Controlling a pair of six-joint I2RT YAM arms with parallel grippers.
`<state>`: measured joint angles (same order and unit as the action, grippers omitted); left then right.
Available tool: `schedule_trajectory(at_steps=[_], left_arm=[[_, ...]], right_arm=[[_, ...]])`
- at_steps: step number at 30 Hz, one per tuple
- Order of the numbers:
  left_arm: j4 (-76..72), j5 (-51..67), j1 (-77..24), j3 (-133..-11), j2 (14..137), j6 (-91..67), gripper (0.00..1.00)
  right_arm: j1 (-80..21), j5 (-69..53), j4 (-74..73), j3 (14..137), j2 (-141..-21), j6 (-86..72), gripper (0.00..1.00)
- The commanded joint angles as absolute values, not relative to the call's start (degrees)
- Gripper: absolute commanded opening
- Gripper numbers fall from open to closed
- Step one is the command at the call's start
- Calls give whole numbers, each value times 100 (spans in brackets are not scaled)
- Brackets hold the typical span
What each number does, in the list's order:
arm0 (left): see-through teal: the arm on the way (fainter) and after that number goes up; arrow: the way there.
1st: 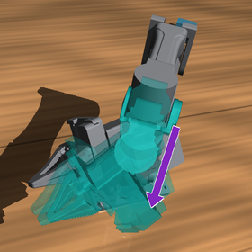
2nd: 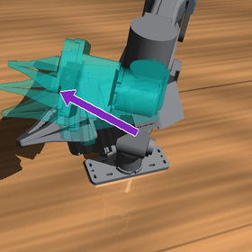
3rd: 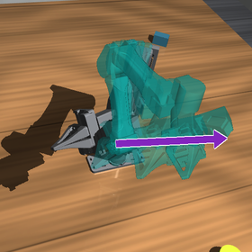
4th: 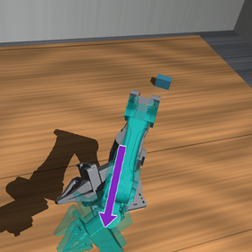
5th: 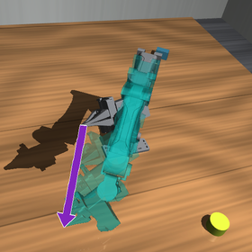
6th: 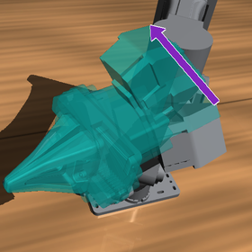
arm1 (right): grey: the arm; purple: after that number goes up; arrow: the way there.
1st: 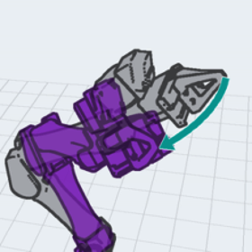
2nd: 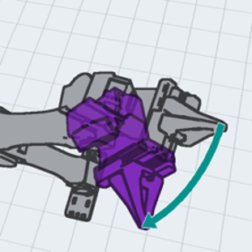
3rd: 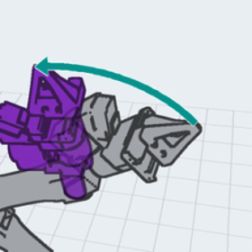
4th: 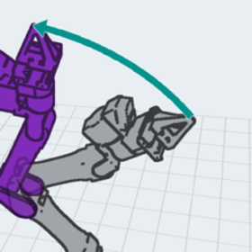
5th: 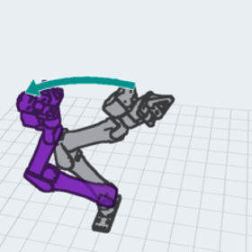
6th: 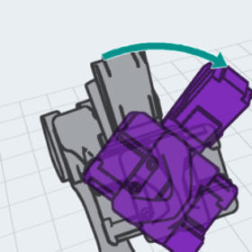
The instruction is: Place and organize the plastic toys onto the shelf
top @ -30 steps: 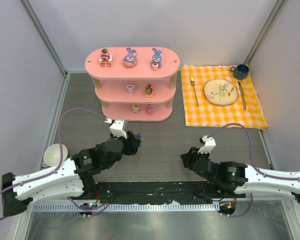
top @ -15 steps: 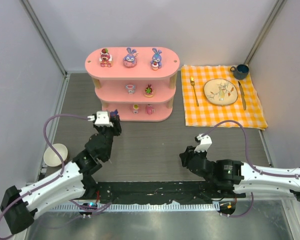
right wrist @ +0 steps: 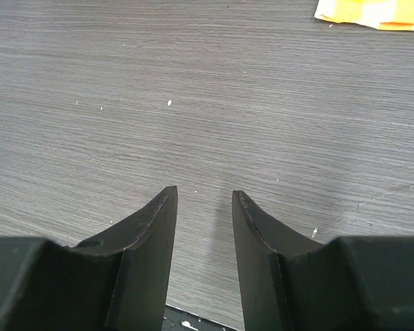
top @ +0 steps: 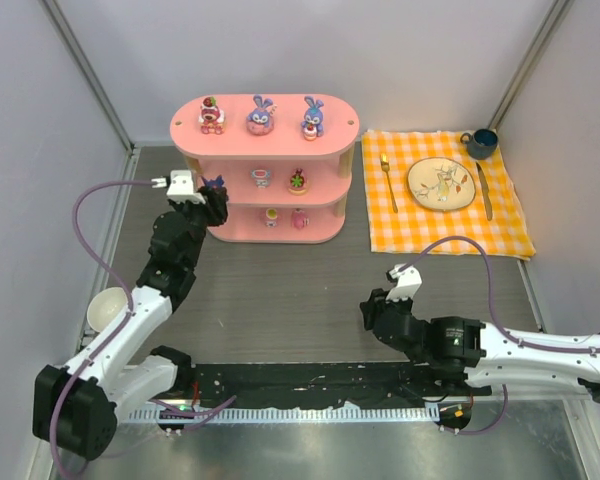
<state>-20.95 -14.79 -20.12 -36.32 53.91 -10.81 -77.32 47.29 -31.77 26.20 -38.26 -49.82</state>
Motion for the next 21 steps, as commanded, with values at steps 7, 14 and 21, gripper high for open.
schedule_trajectory(at_steps=[7, 14, 21], left_arm=[[-3225, -352, -1758, -3999, 6091, -1327, 0], [-3322, -378, -1758, -4157, 6346, -1073, 0], [-3287, -571, -1758, -4149, 6425, -659, 0]], right_arm=[[-7594, 5027, -3015, 2936, -3920, -4781, 44], [-7532, 4992, -2953, 2962, -4052, -4702, 44], [-7462, 4939, -2918, 2927, -4034, -4658, 44]])
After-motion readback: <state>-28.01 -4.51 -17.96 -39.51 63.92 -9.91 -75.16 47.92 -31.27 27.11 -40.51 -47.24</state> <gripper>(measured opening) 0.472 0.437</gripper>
